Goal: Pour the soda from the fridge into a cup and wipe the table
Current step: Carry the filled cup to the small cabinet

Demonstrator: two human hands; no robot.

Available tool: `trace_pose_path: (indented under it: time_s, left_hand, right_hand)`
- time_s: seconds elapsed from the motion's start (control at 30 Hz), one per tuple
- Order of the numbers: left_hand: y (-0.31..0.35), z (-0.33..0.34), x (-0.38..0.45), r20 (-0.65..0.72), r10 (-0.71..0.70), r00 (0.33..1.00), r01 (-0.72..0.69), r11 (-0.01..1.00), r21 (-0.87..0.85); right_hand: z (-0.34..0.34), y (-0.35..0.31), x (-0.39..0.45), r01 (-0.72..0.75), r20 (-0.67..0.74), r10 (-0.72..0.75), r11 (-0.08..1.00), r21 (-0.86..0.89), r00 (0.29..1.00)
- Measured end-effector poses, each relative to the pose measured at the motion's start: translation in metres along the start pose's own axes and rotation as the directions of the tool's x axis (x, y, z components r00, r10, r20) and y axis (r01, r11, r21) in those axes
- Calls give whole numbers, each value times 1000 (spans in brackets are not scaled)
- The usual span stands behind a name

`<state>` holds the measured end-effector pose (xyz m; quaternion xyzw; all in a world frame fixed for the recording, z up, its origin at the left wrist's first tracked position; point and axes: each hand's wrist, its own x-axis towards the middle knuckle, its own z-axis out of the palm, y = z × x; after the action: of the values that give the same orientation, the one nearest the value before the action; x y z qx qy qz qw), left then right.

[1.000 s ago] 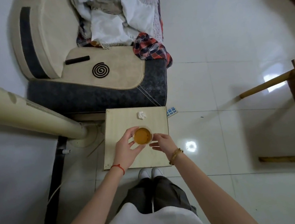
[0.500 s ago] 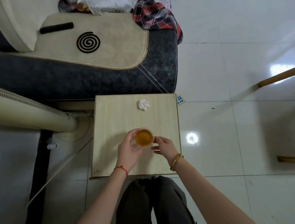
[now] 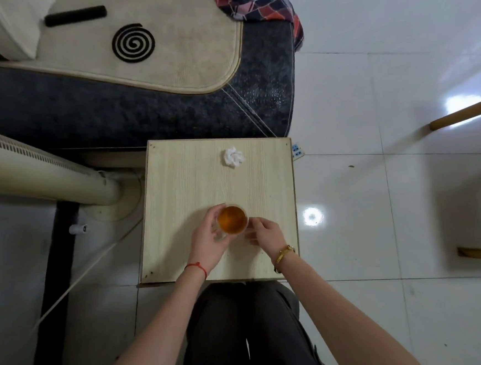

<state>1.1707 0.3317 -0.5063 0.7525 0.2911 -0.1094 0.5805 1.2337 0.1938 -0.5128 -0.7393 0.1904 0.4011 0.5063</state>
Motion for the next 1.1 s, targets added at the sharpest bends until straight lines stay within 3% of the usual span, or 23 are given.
trace_pose_path:
  time_s: [0.17,0.33,0.5,0.63,0.87,1.1]
  left_hand:
    - [23,-17,-18,-26,-48,998,53,972,227]
    - [78,-55,-52,24,72,997,-76,912,403]
    - [143,-91,-86,94,191,977,-211,800,561]
    - [184,-109,-108,154,262,953,-299,721,625]
    - [228,-103,-144,277,306,911,-411,613,675]
    - [281,-67,-168,428,357,830,-557,507,658]
  right_hand:
    - [-17,-26,-33,11,-42,-16,994,-110,999]
    - [-49,-69,-92,157,-47,-189,910,-385,981]
    - [-77,-109,-154,284,13,-378,672,-684,926]
    - [-93,-130,-201,297,6,-481,531,-794,877]
    - [-118,-129,-265,245,-62,-506,517,-820,860]
    - [-172,-112,-327,180,-256,-523,644,-744,813]
